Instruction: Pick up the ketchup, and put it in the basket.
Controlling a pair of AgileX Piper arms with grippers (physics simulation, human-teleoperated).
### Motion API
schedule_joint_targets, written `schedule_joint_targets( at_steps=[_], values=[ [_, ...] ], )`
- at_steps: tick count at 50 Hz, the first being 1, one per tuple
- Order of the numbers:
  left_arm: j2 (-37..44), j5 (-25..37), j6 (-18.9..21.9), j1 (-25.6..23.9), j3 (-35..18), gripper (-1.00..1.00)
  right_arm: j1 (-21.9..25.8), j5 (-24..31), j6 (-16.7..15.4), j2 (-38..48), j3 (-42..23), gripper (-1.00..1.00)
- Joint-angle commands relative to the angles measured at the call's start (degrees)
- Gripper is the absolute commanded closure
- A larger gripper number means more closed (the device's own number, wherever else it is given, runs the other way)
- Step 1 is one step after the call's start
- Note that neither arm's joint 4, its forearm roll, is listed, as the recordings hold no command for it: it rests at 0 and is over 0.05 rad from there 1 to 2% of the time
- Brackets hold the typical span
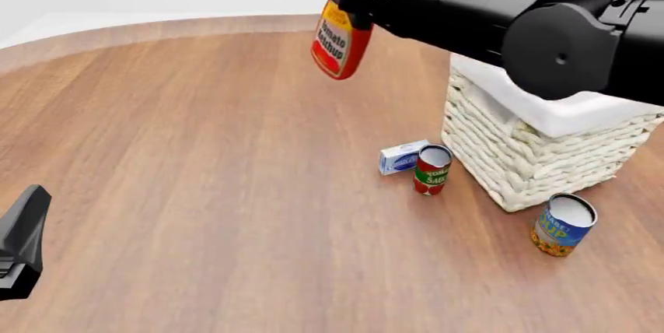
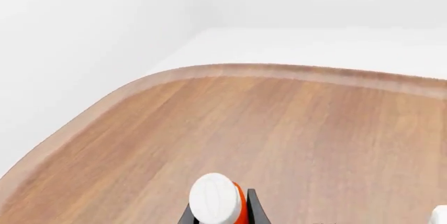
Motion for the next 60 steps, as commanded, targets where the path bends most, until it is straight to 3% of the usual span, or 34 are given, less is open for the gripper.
schedule_joint_targets(
  at_steps=[1, 13, 19, 39, 60],
  values=[
    [0.0, 0.0, 0.0, 0.0, 0.0, -1.00, -6.0, -1.2, 2.1, -2.7, 1.6, 1.00],
    [0.0, 0.0, 0.0, 0.0, 0.0, -1.00, -11.1, -3.0, 2.7, -4.5, 3.7, 1.00],
    [0.0, 0.0, 0.0, 0.0, 0.0, -1.00, -15.5, -2.6, 1.5, -7.5, 4.4, 1.00],
    [0.0, 0.0, 0.0, 0.0, 0.0, -1.00, -26.6, -3.1, 4.4, -12.9, 8.4, 1.00],
    [0.0, 0.0, 0.0, 0.0, 0.0, -1.00, -36.9, -3.6, 1.8, -19.3, 13.3, 1.00]
  ],
)
